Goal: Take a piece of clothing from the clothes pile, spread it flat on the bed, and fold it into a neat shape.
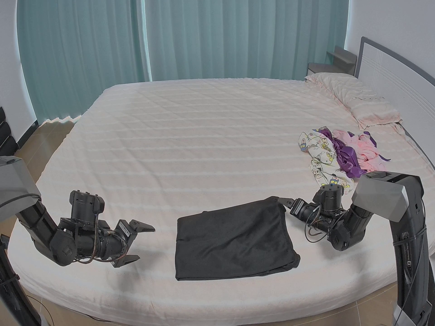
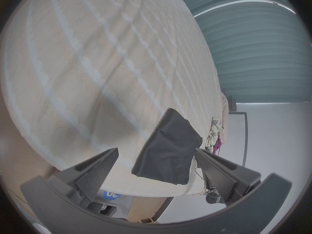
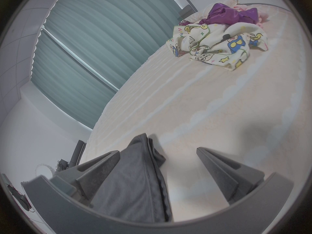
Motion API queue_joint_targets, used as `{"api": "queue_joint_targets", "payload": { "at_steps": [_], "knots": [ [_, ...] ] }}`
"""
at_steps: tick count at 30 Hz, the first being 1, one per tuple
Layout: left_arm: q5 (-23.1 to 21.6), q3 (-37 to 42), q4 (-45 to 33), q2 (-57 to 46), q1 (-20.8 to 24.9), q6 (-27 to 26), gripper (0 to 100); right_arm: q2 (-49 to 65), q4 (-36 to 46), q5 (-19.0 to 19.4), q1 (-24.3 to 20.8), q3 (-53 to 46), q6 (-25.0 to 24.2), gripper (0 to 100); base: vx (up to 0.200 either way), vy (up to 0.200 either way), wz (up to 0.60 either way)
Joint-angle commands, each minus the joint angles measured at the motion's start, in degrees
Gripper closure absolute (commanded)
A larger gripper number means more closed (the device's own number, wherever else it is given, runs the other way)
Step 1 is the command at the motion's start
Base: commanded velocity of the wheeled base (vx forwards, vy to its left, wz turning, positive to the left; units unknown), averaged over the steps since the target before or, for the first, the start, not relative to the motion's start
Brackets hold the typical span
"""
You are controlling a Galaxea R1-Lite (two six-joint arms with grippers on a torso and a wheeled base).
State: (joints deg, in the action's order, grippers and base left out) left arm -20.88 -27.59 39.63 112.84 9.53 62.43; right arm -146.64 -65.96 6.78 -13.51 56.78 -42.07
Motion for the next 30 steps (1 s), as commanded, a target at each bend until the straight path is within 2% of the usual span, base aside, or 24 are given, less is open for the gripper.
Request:
{"api": "queue_joint_targets", "payload": {
  "at_steps": [1, 7, 11, 15, 20, 26, 30],
  "knots": [
    [0.40, 0.69, 2.12, 0.89, 0.31, 0.06, 0, 2.85, -4.35, 0.43, -0.56, -7.57, 0.23, 0, 0.000, 0.000, 0.00],
    [1.81, 0.69, 3.00, 0.98, 0.93, 0.68, 0, 3.82, -7.95, 0.60, -0.91, -11.96, 0.06, 0, 0.000, 0.000, 0.00],
    [1.11, 1.75, 3.70, 0.54, 1.10, 0.24, 0, 4.87, -10.41, 1.57, -1.43, -15.04, 0.15, 0, 0.000, 0.000, 0.00],
    [1.37, 2.19, 4.23, 0.98, 1.98, 0.15, 0, 5.31, -10.85, 4.03, -1.43, -16.88, 0.23, 0, 0.200, 0.000, 0.00],
    [1.72, 2.10, 4.23, 1.16, 2.16, 0.15, 0, 5.22, -11.03, 4.38, -1.52, -17.50, 0.59, 0, 0.200, 0.000, 0.00],
    [1.90, 2.01, 4.23, 1.25, 2.16, 0.15, 0, 5.05, -11.03, 4.65, -1.70, -18.64, 1.55, 0, 0.000, 0.000, 0.00],
    [1.81, 2.19, 4.23, 1.33, 2.51, -0.03, 0, 5.40, -11.12, 7.81, -2.05, -21.19, 4.80, 0, 0.000, 0.000, 0.00]
  ]
}}
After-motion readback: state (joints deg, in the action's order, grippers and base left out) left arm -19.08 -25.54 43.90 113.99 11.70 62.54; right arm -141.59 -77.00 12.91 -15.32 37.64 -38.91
